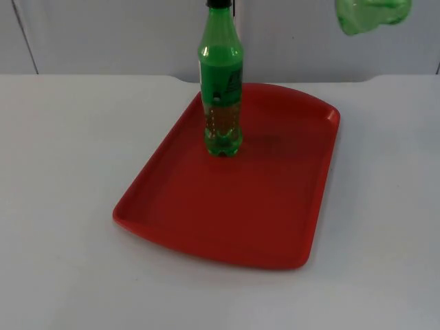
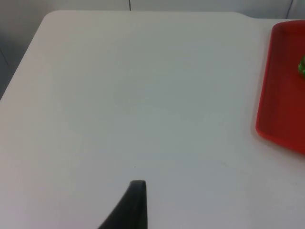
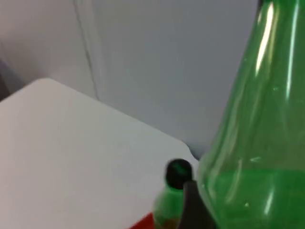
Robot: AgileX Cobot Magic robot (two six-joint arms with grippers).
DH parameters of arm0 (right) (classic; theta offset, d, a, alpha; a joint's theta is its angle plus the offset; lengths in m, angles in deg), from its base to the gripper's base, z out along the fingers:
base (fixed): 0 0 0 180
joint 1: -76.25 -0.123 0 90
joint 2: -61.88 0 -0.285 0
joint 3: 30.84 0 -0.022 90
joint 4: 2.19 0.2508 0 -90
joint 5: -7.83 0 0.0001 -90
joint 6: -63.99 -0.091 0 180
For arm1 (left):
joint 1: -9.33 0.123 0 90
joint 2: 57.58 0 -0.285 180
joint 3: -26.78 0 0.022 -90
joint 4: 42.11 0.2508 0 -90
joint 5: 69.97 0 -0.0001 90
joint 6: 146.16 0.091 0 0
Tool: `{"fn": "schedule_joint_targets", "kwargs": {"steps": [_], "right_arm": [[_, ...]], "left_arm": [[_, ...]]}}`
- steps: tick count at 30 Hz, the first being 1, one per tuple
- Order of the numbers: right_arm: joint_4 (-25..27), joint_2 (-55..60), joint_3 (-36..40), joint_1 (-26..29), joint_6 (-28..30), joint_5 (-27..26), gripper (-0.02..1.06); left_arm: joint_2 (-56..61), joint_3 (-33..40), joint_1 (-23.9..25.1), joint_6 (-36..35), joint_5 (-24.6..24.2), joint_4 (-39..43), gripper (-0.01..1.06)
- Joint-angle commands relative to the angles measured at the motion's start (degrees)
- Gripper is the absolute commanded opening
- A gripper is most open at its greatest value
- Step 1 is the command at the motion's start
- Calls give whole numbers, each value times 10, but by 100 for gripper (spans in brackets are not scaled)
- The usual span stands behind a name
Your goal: Place the bottle upright on the tray.
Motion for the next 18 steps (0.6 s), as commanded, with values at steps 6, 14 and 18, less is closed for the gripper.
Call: {"fn": "schedule_joint_targets", "kwargs": {"steps": [6, 14, 18], "right_arm": [[-1, -7, 125, -51, 32, -262, 0], [-15, 3, 238, -64, 20, -496, 0], [-15, 19, 256, -64, 11, -556, 0]], "left_arm": [[2, 3, -4, 1, -1, -5, 105], [2, 3, -4, 1, -1, -5, 105], [2, 3, -4, 1, -1, -5, 105]]}}
